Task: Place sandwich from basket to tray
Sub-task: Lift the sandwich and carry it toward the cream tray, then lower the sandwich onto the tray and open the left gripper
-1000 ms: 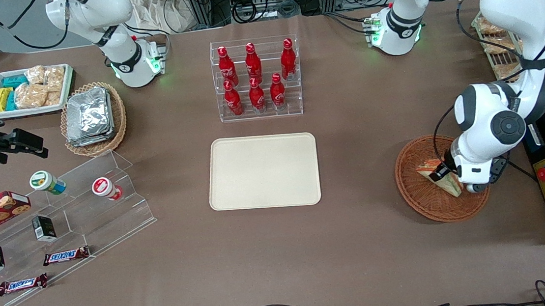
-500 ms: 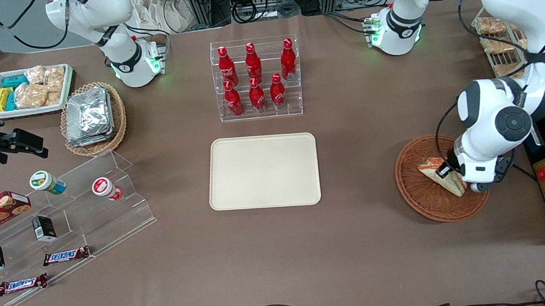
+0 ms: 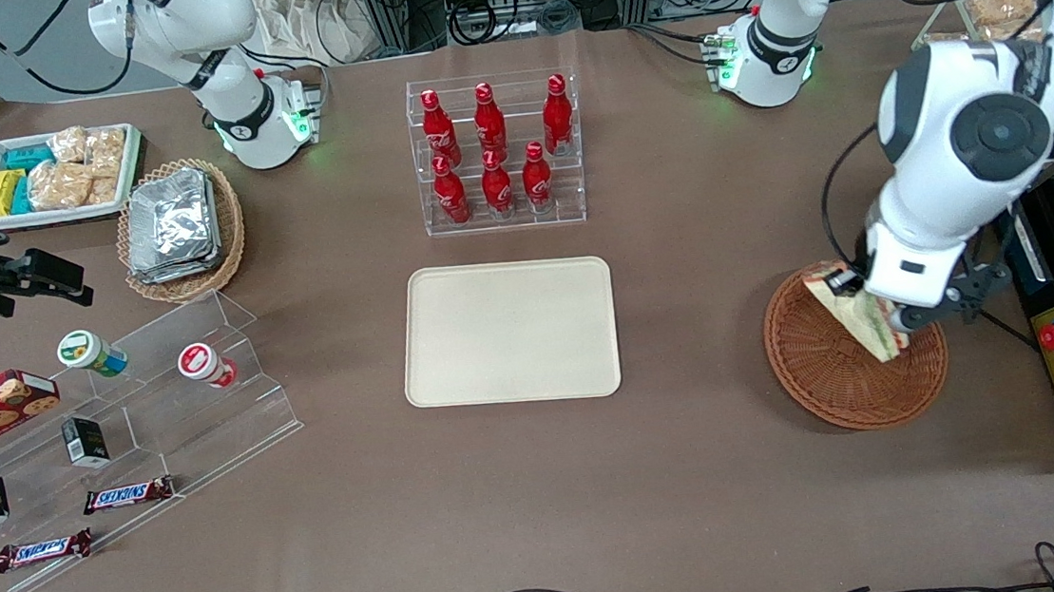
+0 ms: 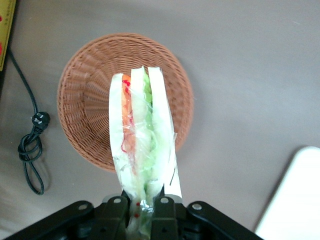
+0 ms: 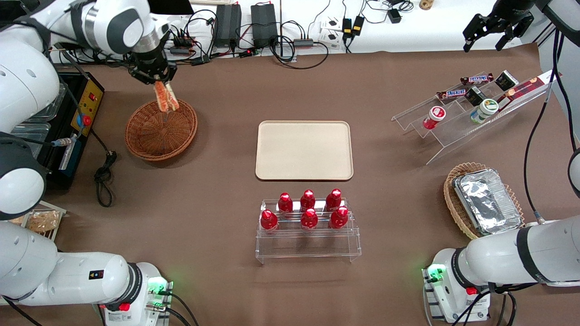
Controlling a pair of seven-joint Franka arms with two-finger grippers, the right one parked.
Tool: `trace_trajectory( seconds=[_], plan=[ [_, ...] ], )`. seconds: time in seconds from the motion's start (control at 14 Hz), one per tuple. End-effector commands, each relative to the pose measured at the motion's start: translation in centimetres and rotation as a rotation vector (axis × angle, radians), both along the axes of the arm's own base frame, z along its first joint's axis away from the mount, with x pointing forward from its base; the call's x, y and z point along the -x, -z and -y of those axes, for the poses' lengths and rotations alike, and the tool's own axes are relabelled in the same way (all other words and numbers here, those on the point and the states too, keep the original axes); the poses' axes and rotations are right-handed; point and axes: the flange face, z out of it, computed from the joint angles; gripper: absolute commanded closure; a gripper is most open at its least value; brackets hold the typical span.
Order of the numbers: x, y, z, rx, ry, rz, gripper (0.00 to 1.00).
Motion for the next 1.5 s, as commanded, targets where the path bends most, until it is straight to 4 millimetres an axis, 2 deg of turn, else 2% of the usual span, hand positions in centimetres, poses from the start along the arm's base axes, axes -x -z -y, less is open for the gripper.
trace_trajectory(
  seconds=[0.0, 0.14, 0.36, 0.57, 0.64, 0.71, 0.79, 1.0, 1.29, 1.43],
  plan=[
    [0.6, -2.8, 6.2, 0.03, 0.093, -0.012, 1.0],
    [1.6, -2.0, 10.7, 0.087, 0.115, -0.03, 1.0],
    [2.1, 0.1, 15.8, 0.167, 0.192, -0.034, 1.0],
    [4.2, 4.9, 20.9, 0.147, 0.294, -0.124, 1.0],
    [4.4, 7.3, 22.0, 0.137, 0.317, -0.153, 1.0],
    [4.4, 8.8, 22.5, 0.113, 0.329, -0.156, 1.0],
    [4.9, 10.0, 23.9, 0.113, 0.352, -0.155, 1.0],
    [5.8, 13.3, 26.2, 0.13, 0.376, -0.144, 1.0],
    [6.4, 18.8, 28.2, 0.103, 0.405, -0.119, 1.0],
    [6.5, 20.6, 29.0, 0.091, 0.407, -0.091, 1.0]
  ],
)
